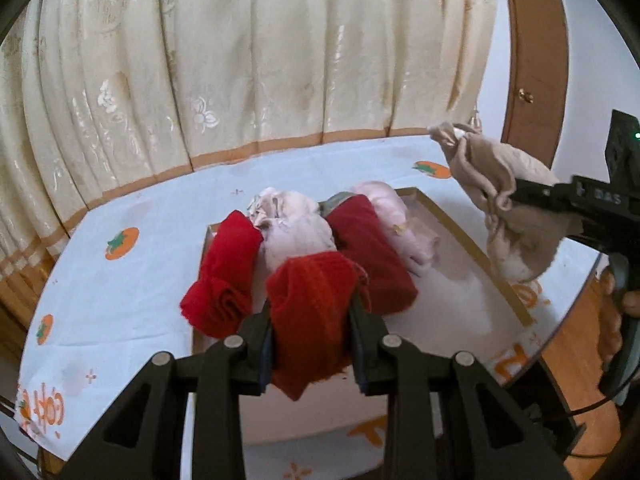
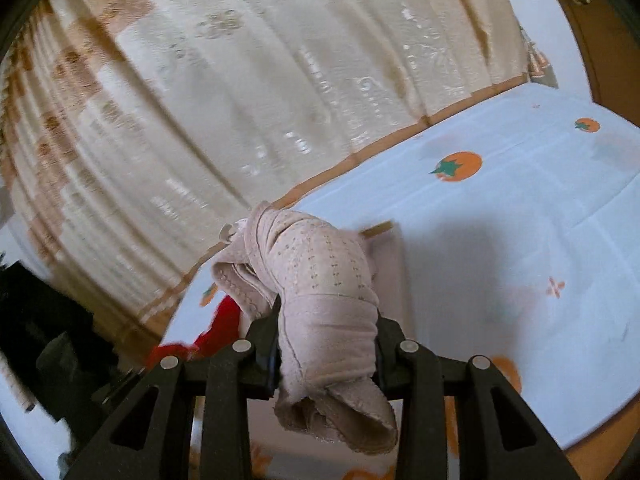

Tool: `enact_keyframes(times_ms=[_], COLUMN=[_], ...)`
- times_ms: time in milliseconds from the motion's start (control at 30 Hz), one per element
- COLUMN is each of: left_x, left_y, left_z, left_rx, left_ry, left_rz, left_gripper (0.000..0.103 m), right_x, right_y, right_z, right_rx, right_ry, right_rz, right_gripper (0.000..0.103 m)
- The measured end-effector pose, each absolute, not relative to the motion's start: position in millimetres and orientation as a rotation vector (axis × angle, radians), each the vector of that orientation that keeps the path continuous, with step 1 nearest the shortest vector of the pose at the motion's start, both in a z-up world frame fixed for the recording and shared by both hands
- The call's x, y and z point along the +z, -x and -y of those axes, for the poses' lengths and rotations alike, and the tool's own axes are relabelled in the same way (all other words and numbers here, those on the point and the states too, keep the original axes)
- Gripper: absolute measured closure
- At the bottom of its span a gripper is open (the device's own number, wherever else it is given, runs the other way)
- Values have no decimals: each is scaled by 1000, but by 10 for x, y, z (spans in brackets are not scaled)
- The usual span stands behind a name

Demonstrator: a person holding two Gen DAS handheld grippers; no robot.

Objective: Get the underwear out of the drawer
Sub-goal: 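Carry the pink garment and red cloth over the tray with both tools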

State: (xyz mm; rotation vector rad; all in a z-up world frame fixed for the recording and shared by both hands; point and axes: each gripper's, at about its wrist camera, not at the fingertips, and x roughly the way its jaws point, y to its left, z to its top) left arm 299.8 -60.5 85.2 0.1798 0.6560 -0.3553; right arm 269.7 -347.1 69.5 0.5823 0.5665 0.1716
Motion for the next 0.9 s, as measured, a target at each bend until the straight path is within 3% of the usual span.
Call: enact_keyframes(times_ms=[300, 900], left_x=[606, 345], left_y=[-3348, -3591], left_z=[744, 900], left_rx=[-328, -324], left_ry=[-197, -219], left_rz=[-701, -783], left_gripper=[74, 74], right_x=[445, 223], right_y=[-3399, -3893], right_z=[3449, 3286], right_rx=[49, -64], right_ry=[-554, -449], right_rz=[-657, -763], right_gripper=[67, 66])
